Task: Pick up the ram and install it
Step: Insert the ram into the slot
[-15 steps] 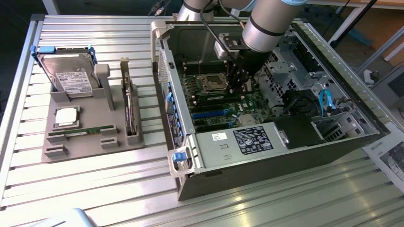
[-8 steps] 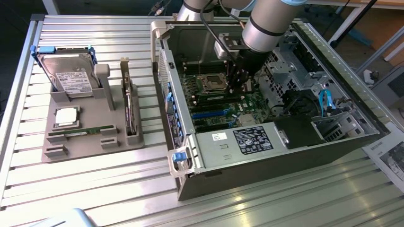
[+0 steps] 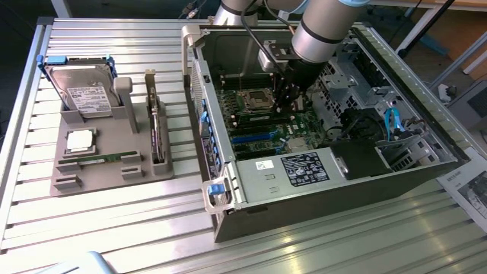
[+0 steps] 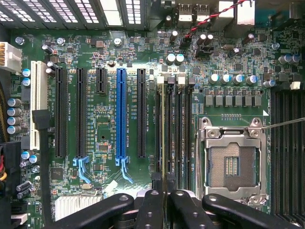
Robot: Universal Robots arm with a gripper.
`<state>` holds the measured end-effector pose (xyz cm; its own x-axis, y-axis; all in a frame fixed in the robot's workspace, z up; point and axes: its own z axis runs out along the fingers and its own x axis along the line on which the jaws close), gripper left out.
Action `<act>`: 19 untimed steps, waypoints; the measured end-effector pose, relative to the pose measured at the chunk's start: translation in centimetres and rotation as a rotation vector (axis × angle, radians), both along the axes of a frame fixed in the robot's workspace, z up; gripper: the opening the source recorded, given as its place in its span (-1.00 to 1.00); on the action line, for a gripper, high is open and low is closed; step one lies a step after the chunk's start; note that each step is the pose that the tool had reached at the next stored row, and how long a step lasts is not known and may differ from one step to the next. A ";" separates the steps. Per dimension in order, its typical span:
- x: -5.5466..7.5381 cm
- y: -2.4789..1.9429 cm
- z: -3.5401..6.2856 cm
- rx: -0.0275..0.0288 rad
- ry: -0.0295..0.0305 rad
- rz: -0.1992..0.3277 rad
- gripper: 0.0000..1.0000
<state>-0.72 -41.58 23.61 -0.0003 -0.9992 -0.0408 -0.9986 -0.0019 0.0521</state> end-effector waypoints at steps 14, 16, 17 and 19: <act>0.0 0.01 -0.05 0.0008 -0.0020 0.000 -0.76; 0.0 0.01 0.06 0.0005 -0.0018 0.000 -0.76; 0.0 0.01 0.12 0.0004 -0.0018 0.000 -0.76; 0.0 0.00 0.19 0.0000 -0.0016 0.000 -0.76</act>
